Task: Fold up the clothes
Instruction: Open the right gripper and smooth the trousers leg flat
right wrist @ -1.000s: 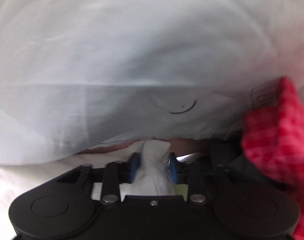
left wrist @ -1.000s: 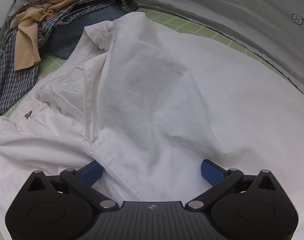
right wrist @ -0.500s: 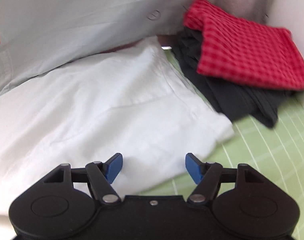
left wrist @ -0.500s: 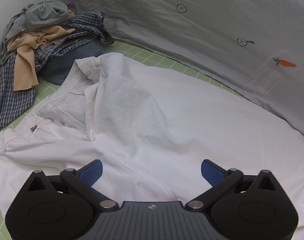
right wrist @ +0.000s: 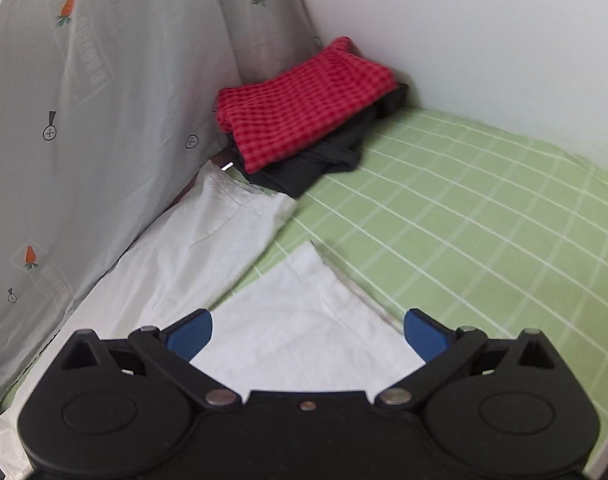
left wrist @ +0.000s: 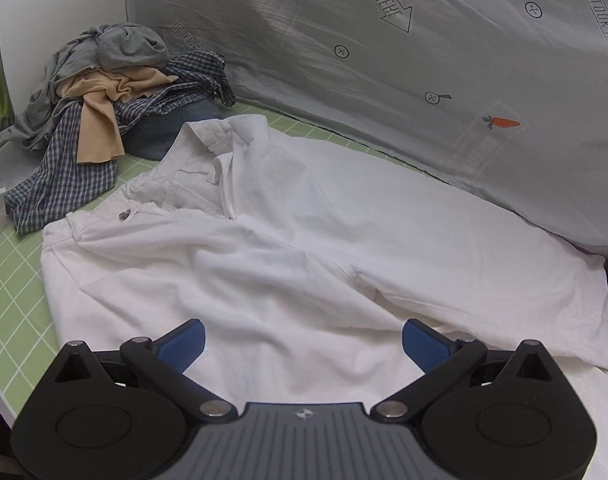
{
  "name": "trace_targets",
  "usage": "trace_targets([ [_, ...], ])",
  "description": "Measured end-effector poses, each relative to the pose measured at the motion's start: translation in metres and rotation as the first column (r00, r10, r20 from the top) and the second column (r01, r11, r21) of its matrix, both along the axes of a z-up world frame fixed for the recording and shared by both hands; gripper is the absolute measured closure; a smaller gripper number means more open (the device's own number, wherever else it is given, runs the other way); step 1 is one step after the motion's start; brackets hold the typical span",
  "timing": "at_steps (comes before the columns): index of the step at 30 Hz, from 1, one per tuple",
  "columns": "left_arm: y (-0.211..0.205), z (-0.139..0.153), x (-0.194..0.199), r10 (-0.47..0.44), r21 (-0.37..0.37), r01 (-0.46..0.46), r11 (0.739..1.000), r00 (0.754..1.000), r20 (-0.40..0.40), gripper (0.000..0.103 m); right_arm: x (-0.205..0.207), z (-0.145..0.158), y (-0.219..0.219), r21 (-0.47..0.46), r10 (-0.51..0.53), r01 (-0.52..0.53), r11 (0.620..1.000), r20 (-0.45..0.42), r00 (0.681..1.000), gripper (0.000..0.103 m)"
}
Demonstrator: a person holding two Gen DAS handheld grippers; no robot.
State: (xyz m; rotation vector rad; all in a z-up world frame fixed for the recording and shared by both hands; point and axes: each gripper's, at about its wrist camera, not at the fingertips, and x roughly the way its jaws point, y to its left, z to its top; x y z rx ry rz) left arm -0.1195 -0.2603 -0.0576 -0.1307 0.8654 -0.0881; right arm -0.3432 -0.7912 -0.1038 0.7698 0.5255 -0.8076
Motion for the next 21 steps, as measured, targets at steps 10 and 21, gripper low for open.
trace_targets([
  [10,-0.001,-0.006,-0.041,-0.021,-0.010,0.021,1.000,1.000,-0.021,0.000,-0.080,-0.044,0.049,0.189,-0.106,0.104,0.977,0.000,0.994,0.000],
  [21,-0.005,-0.003,-0.048,-0.054,-0.009,0.053,0.999,0.998,-0.019,0.000,-0.075,-0.064,0.076,0.320,-0.054,0.020,0.947,0.095,0.994,0.000],
])
